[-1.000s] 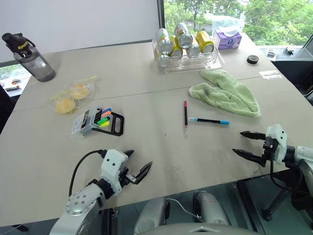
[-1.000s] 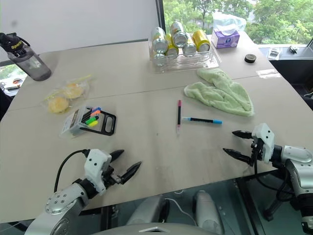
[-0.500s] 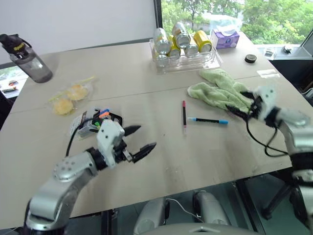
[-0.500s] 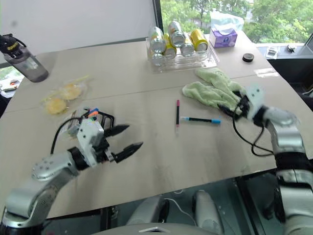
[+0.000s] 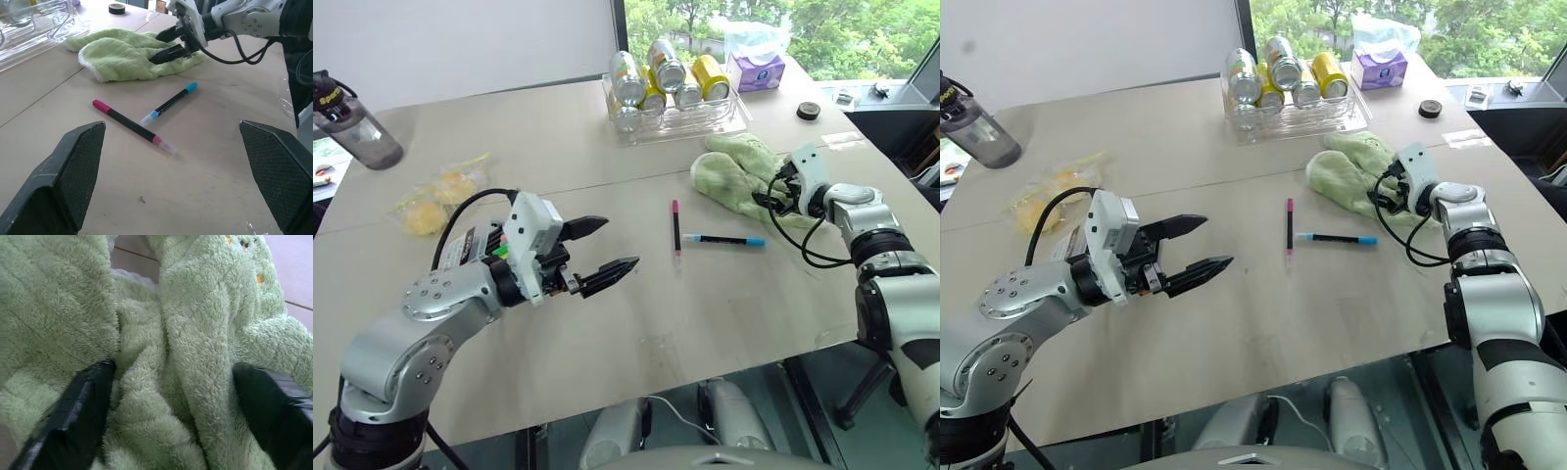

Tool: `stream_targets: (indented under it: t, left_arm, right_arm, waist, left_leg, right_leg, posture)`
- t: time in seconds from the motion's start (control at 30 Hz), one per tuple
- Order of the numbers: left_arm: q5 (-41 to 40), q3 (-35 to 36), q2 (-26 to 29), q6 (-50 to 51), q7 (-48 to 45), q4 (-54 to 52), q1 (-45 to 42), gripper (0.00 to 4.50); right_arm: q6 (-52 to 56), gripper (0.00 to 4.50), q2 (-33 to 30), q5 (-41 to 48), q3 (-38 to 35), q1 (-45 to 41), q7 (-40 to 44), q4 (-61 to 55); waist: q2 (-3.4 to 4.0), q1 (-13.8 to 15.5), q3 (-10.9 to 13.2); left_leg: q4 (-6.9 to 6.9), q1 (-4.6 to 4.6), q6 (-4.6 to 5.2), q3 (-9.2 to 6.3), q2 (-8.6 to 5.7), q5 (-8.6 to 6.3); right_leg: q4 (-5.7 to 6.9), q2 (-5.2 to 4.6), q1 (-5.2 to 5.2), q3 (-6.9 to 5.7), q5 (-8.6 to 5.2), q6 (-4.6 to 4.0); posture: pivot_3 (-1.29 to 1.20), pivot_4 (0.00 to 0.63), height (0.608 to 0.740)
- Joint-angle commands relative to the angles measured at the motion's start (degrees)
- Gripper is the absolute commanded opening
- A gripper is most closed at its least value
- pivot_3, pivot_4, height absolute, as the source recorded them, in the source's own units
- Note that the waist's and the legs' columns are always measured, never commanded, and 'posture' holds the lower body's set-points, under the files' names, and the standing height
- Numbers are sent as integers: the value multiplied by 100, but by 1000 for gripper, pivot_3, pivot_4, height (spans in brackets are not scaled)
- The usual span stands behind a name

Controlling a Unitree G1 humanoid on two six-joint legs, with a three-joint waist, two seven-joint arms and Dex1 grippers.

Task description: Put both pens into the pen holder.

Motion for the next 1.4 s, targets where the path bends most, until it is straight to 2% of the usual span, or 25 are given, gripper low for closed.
stream_targets:
  t: [0.03, 0.17, 0.2, 0.43, 0.8, 0.83, 0.87, 1.03, 1.23, 1.4]
  left_arm:
    - [218, 36, 21, -94, 141, -41, 48, 4500]
    - [445, -93, -13, -185, 192, 77, -56, 4500]
    - [500, -132, -13, -208, 182, 107, -84, 4500]
    - [673, -313, -102, -341, 88, 281, -459, 4500]
    - [986, -849, -374, -590, -134, 693, -1129, 4500]
    - [1017, -891, -398, -619, -166, 737, -1171, 4500]
    - [1050, -937, -420, -652, -201, 785, -1219, 4500]
    - [1165, -1044, -497, -744, -314, 943, -1372, 4500]
    - [1226, -1016, -494, -767, -361, 895, -1286, 4500]
    - [1123, -869, -295, -664, -501, 744, -1061, 4500]
  right_arm:
    - [6, 2230, -1, -50, -49, -80, 134, 75]
    - [-65, 179, -60, -31, -138, -52, 124, 19]
    - [-90, 73, -89, -13, -177, -45, 106, -5]
    - [-163, 73, -453, 150, -527, -41, -137, -349]
    - [170, 73, -1862, 390, -1038, 562, -111, -1538]
    - [227, 801, -1904, 422, -1050, 663, -38, -1656]
    - [317, 1085, -1923, 474, -1045, 810, 103, -1845]
    - [862, 3393, -1929, 695, -1091, 1368, 323, -2741]
    - [1529, 3393, -1923, 1142, -1177, 1674, 633, -3843]
    - [2218, 3393, -1653, 1640, -715, 2042, 1386, -5217]
  waist:
    - [0, -10, 0]
    - [0, -30, 0]
    - [0, -36, 0]
    - [1, -49, 1]
    - [3, -51, 2]
    - [3, -52, 2]
    - [3, -68, 2]
    - [4, -84, 2]
    - [4, -68, 2]
    - [3, -66, 2]
  left_leg:
    - [1, 2, 0, 3, 0, 0]
    - [6, 9, -1, 6, -1, 0]
    - [5, 10, -1, 8, -1, 0]
    - [4, 3, 0, 11, -1, 0]
    - [3, -14, 0, 25, 0, 0]
    - [3, -13, 0, 26, 1, 0]
    - [3, -12, 0, 28, 1, 0]
    - [3, -1, 2, 56, 9, -1]
    - [4, 4, 2, 59, 10, -1]
    - [4, 3, 3, 54, 11, -1]
  right_leg:
    - [5, 0, 0, 3, 0, 0]
    - [10, 1, 4, 4, 0, 0]
    - [11, 1, 4, 7, 0, 0]
    - [10, 1, -3, 11, 0, 0]
    - [13, 2, -24, 24, 0, 1]
    - [13, 2, -24, 31, 1, 1]
    - [14, 3, -23, 35, 1, 1]
    - [24, 11, -24, 53, 1, 3]
    - [29, 12, -25, 57, 2, 3]
    - [28, 12, -25, 54, 2, 3]
  posture:
    - [0, 150, 739]
    - [0, 150, 739]
    - [0, 150, 739]
    - [0, 150, 739]
    - [0, 150, 739]
    - [0, 150, 739]
    - [0, 150, 739]
    - [0, 150, 739]
    - [0, 150, 739]
    - [0, 150, 739]
